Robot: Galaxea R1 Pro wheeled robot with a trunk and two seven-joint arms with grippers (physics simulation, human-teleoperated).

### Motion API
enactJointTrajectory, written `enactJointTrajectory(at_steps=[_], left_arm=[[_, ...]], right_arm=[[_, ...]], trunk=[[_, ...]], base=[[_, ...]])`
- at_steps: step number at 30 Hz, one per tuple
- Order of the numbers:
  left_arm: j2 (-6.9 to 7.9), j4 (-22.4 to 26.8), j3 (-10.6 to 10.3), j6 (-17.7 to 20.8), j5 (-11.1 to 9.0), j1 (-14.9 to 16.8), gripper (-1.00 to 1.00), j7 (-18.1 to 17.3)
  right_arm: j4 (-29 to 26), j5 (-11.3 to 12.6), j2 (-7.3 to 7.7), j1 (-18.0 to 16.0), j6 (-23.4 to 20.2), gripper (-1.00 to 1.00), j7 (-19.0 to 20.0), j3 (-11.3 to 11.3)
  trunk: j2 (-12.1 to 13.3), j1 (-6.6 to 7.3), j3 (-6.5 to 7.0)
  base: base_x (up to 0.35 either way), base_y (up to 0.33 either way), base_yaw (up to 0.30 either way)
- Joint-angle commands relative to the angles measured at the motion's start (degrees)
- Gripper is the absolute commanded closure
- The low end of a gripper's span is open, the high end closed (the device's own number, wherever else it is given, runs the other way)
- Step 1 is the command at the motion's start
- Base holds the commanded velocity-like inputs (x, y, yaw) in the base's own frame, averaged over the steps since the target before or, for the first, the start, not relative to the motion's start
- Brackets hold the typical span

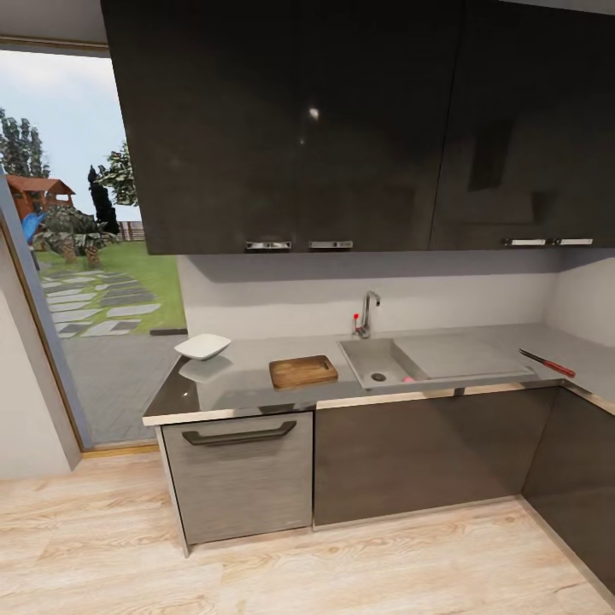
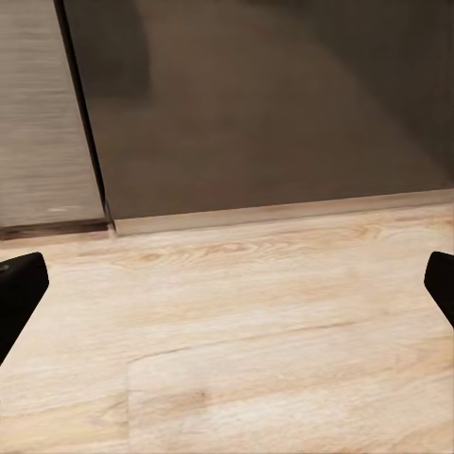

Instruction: In the kitchen, take the Vidalia onion out of the sink, dice it on the chopping board with the paring knife, put the diced onion into the bowl on the countertop, then place both the paring knife and the chopping board into the sink.

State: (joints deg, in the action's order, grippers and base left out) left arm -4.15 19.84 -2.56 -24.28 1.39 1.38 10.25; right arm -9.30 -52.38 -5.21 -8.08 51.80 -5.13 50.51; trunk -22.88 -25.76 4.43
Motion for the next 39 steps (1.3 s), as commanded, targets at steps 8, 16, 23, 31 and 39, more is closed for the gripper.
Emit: enactJointTrajectory(at_steps=[8,16,23,31,39], left_arm=[[0.10,0.01,-0.19,-0.18,0.16,0.02,-1.00,0.39],[0.12,0.01,-0.09,-0.15,0.19,0.02,-1.00,0.45],[0.14,0.02,-0.06,-0.15,0.20,0.02,-1.00,0.47],[0.21,0.00,-0.06,-0.13,0.20,0.02,-1.00,0.47],[0.28,0.02,-0.04,-0.09,0.20,0.02,-1.00,0.47]], right_arm=[[-0.01,-0.62,-0.04,-0.01,0.12,-1.00,-0.58,0.13],[-0.01,-0.62,-0.04,-0.01,0.14,-1.00,-0.64,0.12],[-0.01,-0.62,-0.08,-0.01,0.20,-1.00,-0.66,0.12],[-0.01,-0.63,-0.46,0.00,0.26,-1.00,-0.79,0.08],[-0.01,-0.57,-0.50,-0.01,0.21,-1.00,-0.84,0.08]], trunk=[[-0.04,-0.02,-0.02],[-0.04,-0.02,-0.02],[-0.04,-0.02,-0.02],[-0.04,-0.02,-0.02],[-0.04,-0.02,-0.02]], base=[[0.000,-0.004,0.000],[0.000,-0.144,0.000],[0.000,-0.308,0.000],[0.000,-0.327,0.000],[0.000,-0.329,0.139]])
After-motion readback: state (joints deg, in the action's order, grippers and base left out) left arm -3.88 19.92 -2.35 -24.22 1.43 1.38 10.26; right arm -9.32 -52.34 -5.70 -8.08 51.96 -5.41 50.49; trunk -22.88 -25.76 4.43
